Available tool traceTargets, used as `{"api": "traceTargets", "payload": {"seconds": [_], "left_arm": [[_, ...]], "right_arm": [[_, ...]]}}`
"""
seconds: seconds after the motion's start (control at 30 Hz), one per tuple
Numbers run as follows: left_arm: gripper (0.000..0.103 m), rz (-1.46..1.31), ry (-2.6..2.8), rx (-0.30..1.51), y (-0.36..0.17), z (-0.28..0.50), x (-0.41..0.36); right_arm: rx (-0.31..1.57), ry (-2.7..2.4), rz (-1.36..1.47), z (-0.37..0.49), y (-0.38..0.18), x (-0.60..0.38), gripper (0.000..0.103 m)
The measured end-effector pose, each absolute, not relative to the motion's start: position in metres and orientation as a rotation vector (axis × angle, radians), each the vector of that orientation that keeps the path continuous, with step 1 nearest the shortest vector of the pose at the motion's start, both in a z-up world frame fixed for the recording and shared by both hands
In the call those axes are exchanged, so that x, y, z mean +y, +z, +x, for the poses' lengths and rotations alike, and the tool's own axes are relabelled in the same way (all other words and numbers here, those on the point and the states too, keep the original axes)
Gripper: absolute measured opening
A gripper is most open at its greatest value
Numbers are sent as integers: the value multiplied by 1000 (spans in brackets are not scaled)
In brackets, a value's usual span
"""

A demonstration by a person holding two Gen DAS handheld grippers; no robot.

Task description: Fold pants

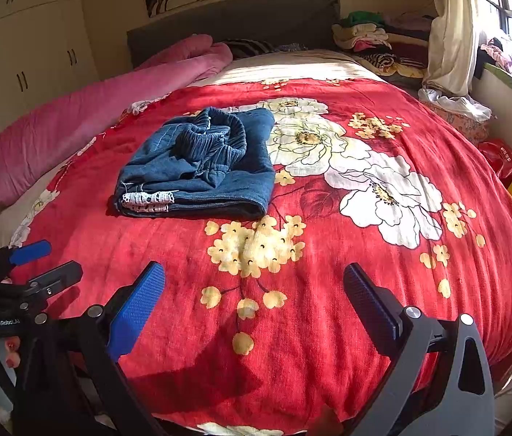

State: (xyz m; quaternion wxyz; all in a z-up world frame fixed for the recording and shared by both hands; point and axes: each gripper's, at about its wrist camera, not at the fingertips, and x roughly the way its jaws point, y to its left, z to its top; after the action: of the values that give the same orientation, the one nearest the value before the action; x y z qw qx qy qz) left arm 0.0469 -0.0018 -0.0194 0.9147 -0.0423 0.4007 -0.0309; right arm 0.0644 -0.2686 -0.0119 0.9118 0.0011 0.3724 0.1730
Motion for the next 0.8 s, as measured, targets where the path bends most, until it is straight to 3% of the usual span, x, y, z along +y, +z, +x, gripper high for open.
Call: {"api": "traceTargets", "payload": {"seconds": [0.37,0.53,0.8], "left_arm": [[93,-44,21,848,-31,55,14],[93,-171,-18,795,-22,63,46],[93,-84,278,912,-40,158,149]], "right_arm": [[792,343,-1,76,-24,-272,98],[810,299,9,95,-35,-289,98],[816,21,19,181,-35,-392,98]]}}
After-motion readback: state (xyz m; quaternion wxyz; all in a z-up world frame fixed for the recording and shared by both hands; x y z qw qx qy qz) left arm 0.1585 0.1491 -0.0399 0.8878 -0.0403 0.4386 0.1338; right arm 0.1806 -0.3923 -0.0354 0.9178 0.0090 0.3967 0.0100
